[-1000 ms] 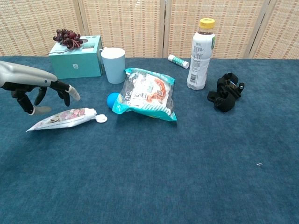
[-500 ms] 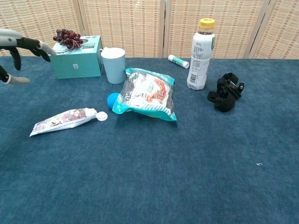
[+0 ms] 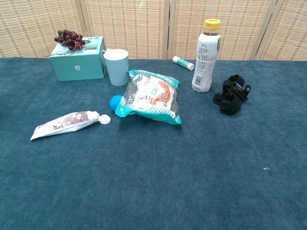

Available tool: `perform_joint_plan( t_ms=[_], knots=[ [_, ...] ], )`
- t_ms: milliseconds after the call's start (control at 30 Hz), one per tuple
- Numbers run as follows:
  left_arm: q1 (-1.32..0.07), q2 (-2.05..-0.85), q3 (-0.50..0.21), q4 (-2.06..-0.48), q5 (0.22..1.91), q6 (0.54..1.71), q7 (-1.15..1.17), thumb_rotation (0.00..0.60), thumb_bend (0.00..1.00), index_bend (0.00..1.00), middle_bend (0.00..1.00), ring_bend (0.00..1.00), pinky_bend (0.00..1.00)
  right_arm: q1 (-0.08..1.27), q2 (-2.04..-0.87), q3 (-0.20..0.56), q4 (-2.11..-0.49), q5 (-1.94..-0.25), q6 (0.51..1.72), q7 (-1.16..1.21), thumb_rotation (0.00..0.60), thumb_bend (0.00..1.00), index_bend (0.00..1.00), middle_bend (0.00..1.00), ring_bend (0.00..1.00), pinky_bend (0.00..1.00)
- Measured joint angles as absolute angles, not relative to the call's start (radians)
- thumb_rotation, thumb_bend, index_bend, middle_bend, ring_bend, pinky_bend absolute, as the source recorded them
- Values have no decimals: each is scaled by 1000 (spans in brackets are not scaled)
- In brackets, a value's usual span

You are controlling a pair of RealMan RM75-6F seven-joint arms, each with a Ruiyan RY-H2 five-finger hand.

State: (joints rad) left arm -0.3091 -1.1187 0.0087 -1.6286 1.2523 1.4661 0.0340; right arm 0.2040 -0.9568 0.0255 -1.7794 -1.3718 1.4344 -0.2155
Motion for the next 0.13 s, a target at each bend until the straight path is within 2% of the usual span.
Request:
perform_joint_plan(
  t_ms=[133],
  knots=[
    [-235,-1136,24,-1622,1278,1545,32,600,295,125,157,115,264,167,-987,15,-1755,-1375,1460,-194,600,467,64,38,0,106]
  ],
)
